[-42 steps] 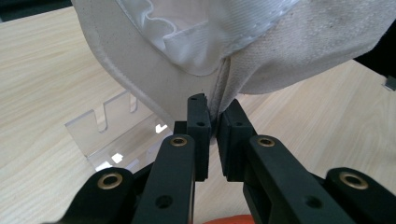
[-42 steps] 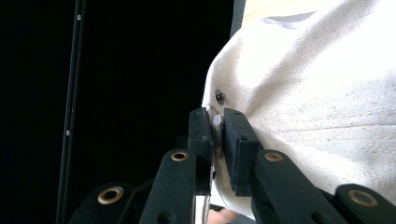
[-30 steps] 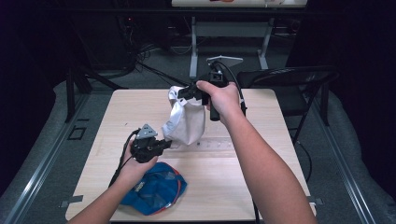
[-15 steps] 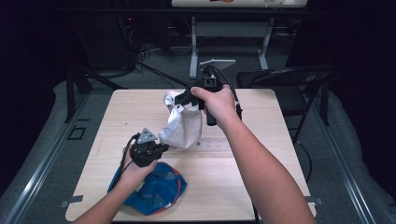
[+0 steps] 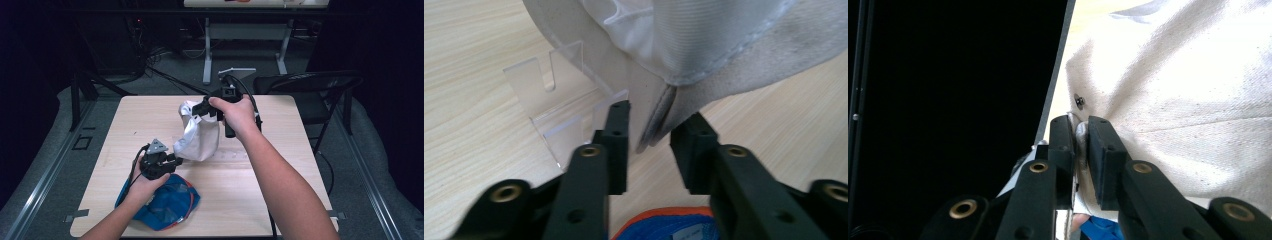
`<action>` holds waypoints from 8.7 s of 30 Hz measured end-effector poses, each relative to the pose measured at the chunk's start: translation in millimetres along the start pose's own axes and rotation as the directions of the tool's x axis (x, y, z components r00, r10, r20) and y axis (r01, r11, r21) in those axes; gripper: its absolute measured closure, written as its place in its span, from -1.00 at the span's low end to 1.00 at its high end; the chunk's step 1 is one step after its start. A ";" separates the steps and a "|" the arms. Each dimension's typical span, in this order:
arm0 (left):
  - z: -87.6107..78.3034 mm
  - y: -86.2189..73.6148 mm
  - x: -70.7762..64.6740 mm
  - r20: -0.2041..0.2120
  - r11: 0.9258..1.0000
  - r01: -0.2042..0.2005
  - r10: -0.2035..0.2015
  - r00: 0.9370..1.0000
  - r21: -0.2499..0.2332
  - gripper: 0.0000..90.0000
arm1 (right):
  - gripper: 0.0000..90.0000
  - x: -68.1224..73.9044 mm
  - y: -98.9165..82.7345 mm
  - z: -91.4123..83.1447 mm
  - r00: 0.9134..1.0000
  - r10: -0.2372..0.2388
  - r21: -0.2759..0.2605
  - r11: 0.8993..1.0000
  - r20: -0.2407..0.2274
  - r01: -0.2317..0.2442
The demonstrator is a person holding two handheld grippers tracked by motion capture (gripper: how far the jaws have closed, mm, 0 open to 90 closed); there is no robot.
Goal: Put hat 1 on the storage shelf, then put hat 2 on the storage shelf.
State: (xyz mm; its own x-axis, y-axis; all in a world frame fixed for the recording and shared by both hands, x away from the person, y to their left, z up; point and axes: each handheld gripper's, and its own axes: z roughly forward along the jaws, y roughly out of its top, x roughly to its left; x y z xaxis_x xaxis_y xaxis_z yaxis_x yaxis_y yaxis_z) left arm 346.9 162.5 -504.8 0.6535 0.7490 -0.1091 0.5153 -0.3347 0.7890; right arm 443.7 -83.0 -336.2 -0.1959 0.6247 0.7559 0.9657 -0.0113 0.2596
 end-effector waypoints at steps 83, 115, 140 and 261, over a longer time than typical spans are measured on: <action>-78.4 -74.0 14.0 0.058 0.998 0.052 -0.050 0.997 -0.038 0.10 | 0.36 -143.8 -193.5 70.0 0.985 -0.170 -0.020 0.985 0.011 0.170; -32.5 -72.6 -22.0 0.177 0.991 -0.045 0.022 0.984 0.127 0.97 | 0.39 -161.1 -197.4 55.9 0.992 -0.127 -0.060 0.990 0.014 0.127; 20.7 -37.9 -63.1 0.241 0.993 -0.075 0.051 0.969 0.092 0.56 | 0.37 -189.1 -190.2 29.6 0.990 -0.080 -0.123 0.988 0.117 0.095; -27.4 -83.1 -4.1 0.119 0.997 -0.020 0.010 0.993 0.081 0.31 | 0.73 -87.7 -115.1 -57.9 0.957 -0.059 0.120 0.992 0.285 0.026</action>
State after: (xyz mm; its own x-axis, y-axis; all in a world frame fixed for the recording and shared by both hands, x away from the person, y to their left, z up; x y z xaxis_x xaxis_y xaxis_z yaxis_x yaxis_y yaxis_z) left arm 286.2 202.9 -553.3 0.7197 0.6726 -0.1721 0.5455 -0.3945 0.7394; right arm 339.8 -181.8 -397.5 -0.1959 0.8208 0.5366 0.9738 0.0986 0.2048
